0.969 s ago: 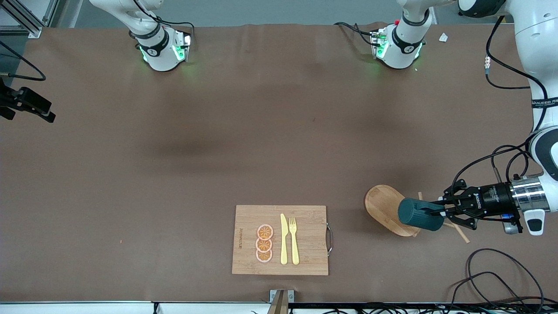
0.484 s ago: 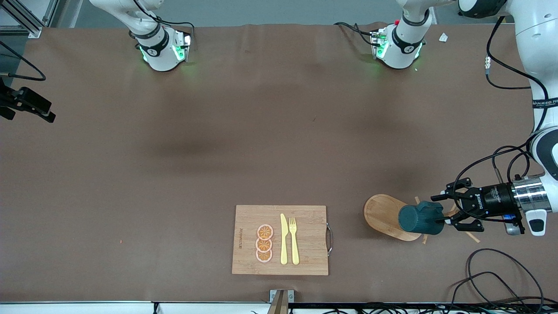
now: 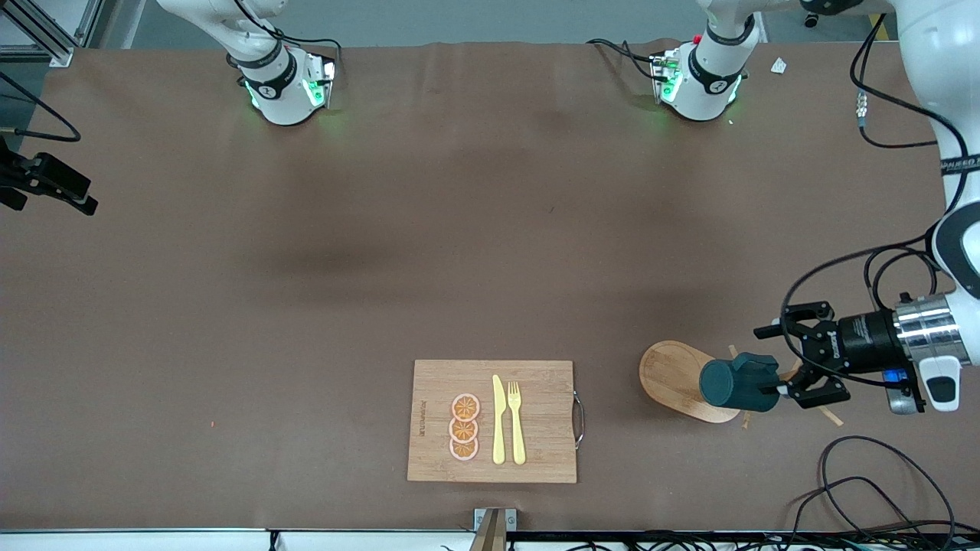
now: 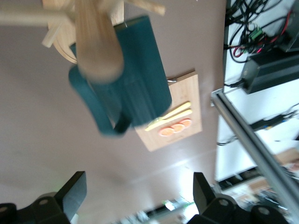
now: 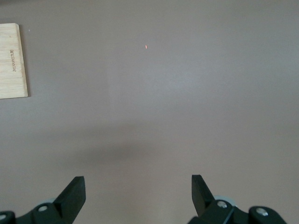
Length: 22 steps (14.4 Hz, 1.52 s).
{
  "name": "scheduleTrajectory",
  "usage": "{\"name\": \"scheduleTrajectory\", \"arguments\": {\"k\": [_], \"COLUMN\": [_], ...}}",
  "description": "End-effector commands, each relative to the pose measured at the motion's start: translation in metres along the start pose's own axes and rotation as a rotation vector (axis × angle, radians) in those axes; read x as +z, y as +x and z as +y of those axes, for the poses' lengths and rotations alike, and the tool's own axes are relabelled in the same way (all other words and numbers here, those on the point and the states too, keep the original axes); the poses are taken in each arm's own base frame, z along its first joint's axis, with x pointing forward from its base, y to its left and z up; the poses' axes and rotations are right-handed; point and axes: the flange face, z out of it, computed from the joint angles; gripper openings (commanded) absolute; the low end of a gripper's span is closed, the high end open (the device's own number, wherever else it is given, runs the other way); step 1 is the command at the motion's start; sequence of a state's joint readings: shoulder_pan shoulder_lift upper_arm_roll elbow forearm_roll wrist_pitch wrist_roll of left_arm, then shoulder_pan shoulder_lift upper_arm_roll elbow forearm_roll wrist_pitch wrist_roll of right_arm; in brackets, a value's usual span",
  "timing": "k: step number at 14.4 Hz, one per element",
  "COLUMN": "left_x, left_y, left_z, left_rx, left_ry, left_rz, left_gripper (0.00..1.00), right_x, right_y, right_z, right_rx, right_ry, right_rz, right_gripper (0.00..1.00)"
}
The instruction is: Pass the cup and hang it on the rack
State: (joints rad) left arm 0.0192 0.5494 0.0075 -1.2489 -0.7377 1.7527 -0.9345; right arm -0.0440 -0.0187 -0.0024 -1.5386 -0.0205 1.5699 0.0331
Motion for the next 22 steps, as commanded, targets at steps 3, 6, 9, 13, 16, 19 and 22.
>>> {"name": "scheduleTrajectory", "arguments": {"k": [3, 6, 9, 13, 16, 19, 22], "left_x": [0.004, 0.005, -0.027, -0.067, -0.113, -0.143, -0.158], "left_y": [-0.130, -0.176, -0.200, -0.216, -0.207, -0.190, -0.182], "left_z": [0.012, 0.002, -0.010, -0.028, -0.054, -0.093, -0.128], "left_rx": [0.313, 0.492, 0.720, 0.943, 1.065, 1.024, 0.990], "left_ry": [0.219, 0.380, 0.492, 0.645, 0.686, 0.711, 0.715], "left_rz": [0.259, 0.340, 0.384, 0.414, 0.370, 0.318, 0.302], "left_gripper": [1.00, 1.00, 1.00, 1.00, 1.00, 1.00, 1.00], "right_x": [-0.004, -0.004, -0.004, -0.005, -0.005, -0.005, -0.005], "right_y": [-0.005, -0.005, -0.005, -0.005, -0.005, -0.005, -0.006], "right_z": [0.001, 0.000, 0.001, 0.001, 0.001, 0.001, -0.001], "right_rx": [-0.006, -0.007, -0.006, -0.006, -0.006, -0.006, -0.009], "right_ry": [-0.013, -0.013, -0.013, -0.013, -0.013, -0.013, -0.013], "right_rz": [0.007, 0.007, 0.007, 0.009, 0.009, 0.009, 0.010], "right_gripper": [1.00, 1.00, 1.00, 1.00, 1.00, 1.00, 1.00]}}
